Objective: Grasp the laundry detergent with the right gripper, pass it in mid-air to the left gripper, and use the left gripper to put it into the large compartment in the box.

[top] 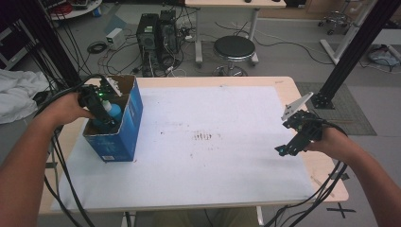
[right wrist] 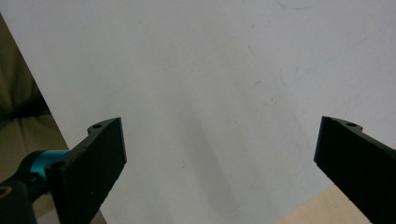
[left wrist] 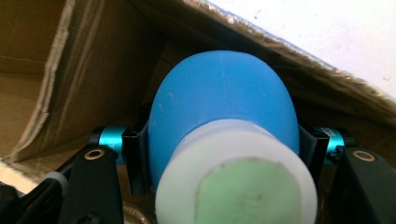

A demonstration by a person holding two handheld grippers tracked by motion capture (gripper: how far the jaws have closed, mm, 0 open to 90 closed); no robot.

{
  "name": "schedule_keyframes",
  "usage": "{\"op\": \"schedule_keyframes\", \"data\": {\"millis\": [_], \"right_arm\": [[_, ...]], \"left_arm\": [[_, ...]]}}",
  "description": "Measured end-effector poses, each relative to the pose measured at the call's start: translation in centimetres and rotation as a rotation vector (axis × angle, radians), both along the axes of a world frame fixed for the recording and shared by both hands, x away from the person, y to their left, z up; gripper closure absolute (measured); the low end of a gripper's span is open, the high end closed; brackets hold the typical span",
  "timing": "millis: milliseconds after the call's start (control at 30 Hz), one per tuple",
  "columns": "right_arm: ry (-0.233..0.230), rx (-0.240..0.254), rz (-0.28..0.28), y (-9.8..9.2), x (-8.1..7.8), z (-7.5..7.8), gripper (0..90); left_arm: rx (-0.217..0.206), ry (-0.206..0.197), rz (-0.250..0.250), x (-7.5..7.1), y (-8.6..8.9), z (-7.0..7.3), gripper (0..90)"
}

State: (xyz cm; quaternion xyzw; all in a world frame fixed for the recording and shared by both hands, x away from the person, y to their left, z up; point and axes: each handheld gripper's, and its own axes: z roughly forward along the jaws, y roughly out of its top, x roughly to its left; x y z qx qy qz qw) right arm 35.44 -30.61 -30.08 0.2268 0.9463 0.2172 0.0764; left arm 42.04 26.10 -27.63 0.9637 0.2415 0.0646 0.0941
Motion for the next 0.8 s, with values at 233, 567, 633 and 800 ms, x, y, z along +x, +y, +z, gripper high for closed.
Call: {"op": "schedule_keyframes", "data": {"millis": [233, 567, 633, 800], "right_arm": [[0.002, 0.003, -0.006, 0.01, 0.02, -0.08, 1.3], [-0.003, 0.009, 0.001, 0.12, 0.01, -0.11, 1.3], [-0.006, 0.012, -0.002, 0.06, -0.05, -0.10, 1.3], [-0.011, 0.020, -0.005, -0.18, -0.13, -0.06, 1.3]], "left_arm": [[0.001, 0.014, 0.006, 0.23, -0.02, -0.64, 37.8], [-0.007, 0.025, 0.025, 0.61, -0.06, -0.82, 37.5], [-0.020, 0.022, 0.028, 0.57, 0.00, -0.86, 37.4], [-0.029, 0.017, 0.033, 0.56, 0.08, -0.67, 30.9]]}}
